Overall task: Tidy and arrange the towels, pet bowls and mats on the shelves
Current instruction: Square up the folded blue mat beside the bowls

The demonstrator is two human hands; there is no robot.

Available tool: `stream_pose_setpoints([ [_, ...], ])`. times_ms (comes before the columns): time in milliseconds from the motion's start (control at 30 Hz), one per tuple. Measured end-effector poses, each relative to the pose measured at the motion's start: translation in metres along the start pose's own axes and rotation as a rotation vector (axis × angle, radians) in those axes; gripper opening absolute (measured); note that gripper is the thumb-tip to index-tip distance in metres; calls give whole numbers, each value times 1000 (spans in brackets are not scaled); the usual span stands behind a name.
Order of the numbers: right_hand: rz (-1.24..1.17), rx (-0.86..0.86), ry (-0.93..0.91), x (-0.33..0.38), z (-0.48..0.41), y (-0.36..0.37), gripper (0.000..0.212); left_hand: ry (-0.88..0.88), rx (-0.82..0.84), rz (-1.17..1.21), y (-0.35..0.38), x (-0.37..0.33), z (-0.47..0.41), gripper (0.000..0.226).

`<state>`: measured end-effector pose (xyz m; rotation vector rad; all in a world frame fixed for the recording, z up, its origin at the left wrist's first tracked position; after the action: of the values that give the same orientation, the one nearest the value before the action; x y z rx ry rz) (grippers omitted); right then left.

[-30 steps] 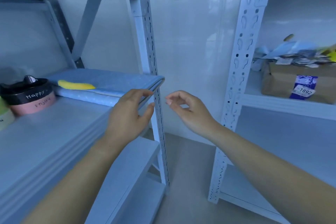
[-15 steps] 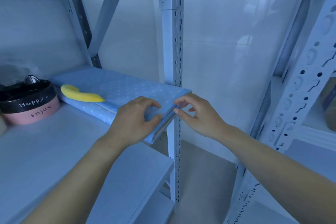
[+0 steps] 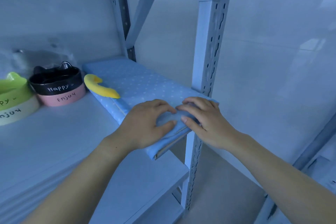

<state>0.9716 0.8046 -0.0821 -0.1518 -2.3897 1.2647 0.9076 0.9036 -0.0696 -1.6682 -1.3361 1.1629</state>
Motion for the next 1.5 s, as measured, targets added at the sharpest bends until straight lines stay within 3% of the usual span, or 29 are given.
stream_pose_setpoints([
  [133,16,142,-105,-12,-7,8,64,-62,-12,-39,0,-3,-4,51],
  [267,70,292,-226,-19,-10,17,72,-186,5,-197,6,-13,0,64],
  [367,48,260,-232,-20,-11,15,72,-310,-25,-289,12,-18,6,69],
  [500,-17,158,-247,-23,-13,15,76,-411,-152,-310,10,-16,10,53],
  [1000,-25,130,-213,-35,-56,33,84,-404,-220,-179,3,31,-14,40],
  [1500,-128,234,-156,-38,-109,61,84,-378,-239,-165,-3,89,-37,41],
])
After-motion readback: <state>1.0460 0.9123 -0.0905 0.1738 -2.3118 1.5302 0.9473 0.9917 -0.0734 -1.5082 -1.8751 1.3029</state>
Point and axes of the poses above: each hand's wrist, its own z-axis away from the middle knuckle, its own y-axis out of the palm, x = y × z, the point moved 10 cm from there along -z, towards the middle knuckle, and after that the axes turned 5 degrees about -z, right-handed, at the moved point
